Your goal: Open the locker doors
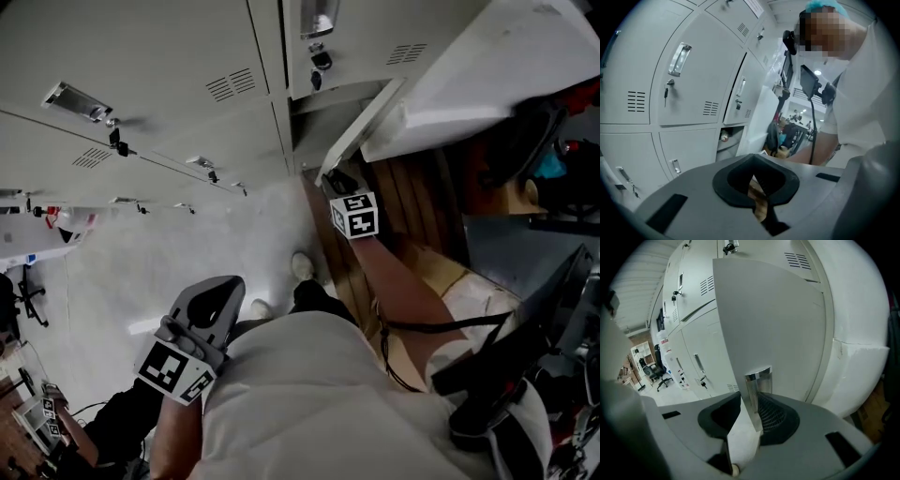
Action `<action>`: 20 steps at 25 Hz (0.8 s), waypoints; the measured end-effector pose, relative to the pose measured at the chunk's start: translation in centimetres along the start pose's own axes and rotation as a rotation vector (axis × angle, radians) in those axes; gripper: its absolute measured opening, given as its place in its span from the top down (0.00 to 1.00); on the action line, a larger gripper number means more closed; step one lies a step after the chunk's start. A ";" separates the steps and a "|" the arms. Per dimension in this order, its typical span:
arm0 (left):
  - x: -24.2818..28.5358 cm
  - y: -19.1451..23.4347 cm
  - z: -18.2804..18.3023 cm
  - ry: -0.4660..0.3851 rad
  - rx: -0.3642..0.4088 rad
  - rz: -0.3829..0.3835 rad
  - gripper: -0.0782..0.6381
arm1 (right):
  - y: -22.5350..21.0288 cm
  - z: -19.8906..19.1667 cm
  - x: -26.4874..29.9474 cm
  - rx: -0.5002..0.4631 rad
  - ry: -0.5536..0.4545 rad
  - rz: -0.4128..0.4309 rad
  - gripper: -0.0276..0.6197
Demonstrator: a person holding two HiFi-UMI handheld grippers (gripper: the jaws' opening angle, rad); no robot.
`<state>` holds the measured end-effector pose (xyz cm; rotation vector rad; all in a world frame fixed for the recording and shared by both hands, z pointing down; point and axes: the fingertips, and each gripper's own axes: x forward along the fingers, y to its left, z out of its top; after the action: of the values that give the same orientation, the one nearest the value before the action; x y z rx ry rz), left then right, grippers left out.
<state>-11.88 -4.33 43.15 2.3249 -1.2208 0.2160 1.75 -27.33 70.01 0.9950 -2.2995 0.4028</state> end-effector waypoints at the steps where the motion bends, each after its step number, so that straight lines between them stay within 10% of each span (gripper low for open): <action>1: 0.2 -0.1 0.1 0.000 0.005 -0.007 0.88 | -0.1 -0.2 -0.3 0.001 0.004 -0.002 0.79; 20: 3.8 -3.4 1.0 -0.006 0.068 -0.157 0.88 | -3.6 -4.5 -6.6 -0.025 0.069 -0.051 0.89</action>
<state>-7.06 -5.98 42.46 2.4677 -1.0422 0.1991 9.84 -23.91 69.48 1.0096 -2.2077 0.3813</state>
